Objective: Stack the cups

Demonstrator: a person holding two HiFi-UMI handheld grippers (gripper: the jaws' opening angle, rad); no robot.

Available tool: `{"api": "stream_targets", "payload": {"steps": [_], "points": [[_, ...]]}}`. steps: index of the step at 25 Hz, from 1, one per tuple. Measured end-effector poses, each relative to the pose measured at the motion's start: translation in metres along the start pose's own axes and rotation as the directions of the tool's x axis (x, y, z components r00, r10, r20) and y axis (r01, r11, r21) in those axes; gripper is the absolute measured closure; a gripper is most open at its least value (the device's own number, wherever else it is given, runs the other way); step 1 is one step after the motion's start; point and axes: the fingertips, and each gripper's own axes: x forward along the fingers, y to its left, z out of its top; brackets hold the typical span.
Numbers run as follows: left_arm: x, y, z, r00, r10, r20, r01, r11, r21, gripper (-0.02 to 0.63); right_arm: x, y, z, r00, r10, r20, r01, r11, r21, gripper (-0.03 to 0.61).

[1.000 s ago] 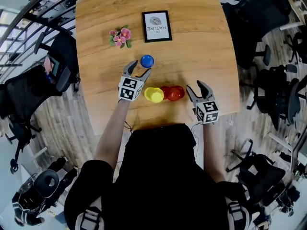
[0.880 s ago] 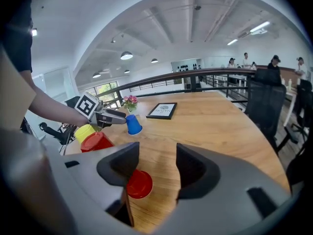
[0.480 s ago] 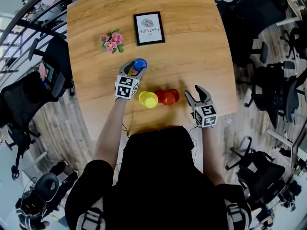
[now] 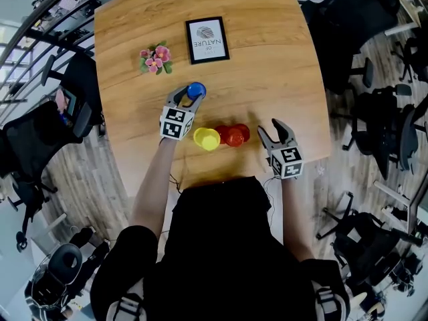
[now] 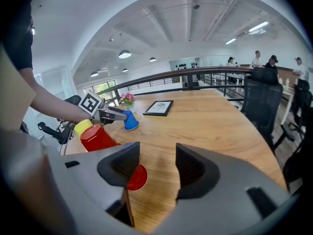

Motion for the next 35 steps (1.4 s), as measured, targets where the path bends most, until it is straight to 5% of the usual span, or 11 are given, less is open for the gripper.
{"api": "stream_targets", "payload": {"steps": [21, 35], "points": [[-0.091, -0.061, 0.065, 0.984, -0.138, 0.113, 0.136, 0.990, 0.031, 0.385, -0.026, 0.015, 0.002, 0.998, -0.028, 0.059, 0.028, 1.000, -0.006, 0.337], [-0.134, -0.133, 0.090, 0.963, -0.269, 0.035, 0.261, 0.953, 0.152, 0.385, -0.036, 0.025, -0.006, 0.996, -0.035, 0.080, 0.035, 0.999, 0.001, 0.337]]}}
